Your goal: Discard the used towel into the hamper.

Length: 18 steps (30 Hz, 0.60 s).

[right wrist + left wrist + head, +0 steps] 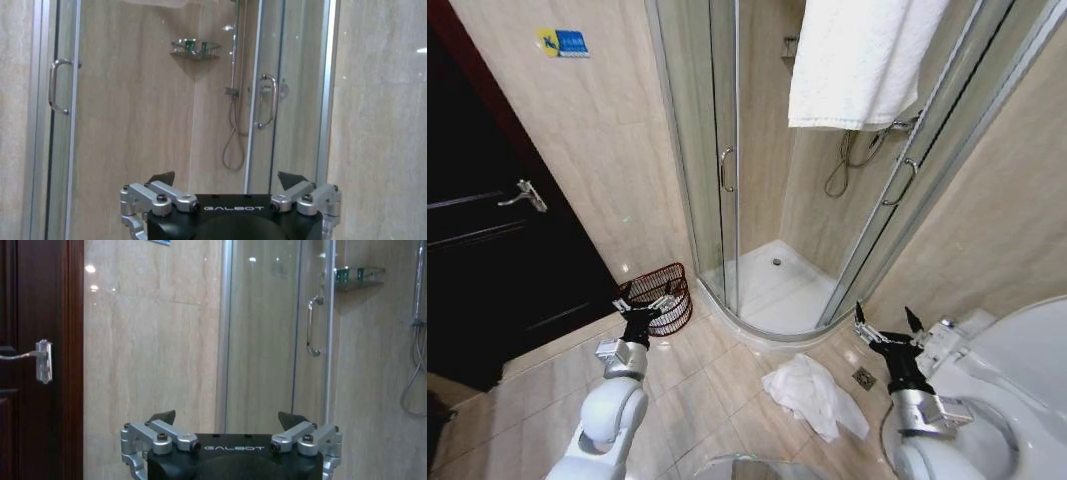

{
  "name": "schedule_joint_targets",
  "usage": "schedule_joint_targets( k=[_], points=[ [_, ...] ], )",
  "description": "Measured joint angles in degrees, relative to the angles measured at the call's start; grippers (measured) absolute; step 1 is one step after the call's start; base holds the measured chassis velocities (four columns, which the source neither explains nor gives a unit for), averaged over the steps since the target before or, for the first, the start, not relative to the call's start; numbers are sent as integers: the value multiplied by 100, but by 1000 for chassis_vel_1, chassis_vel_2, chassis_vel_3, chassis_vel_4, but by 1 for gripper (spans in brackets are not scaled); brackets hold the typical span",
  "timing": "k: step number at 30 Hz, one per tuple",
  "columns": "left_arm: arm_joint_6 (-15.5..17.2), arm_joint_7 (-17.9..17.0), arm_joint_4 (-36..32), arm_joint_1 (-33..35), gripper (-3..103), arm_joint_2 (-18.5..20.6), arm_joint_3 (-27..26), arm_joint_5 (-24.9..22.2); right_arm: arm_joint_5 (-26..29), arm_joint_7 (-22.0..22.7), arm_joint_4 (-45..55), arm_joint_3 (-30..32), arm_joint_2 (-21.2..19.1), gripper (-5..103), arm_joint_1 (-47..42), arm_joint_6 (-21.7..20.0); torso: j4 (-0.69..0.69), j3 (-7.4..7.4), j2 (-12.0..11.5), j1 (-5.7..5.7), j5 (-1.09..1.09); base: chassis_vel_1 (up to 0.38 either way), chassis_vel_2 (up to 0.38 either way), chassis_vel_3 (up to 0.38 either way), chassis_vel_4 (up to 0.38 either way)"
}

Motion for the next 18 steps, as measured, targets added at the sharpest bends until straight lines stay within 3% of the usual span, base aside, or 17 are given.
schedule_joint_targets(
  k=[18],
  points=[
    [-159, 168, -12, 48, 100, -13, 82, -60, 32, 9, 49, -20, -89, 100, 52, -65, -1, 295, 540, 247, 0, 0, 0, 0, 0]
  ],
)
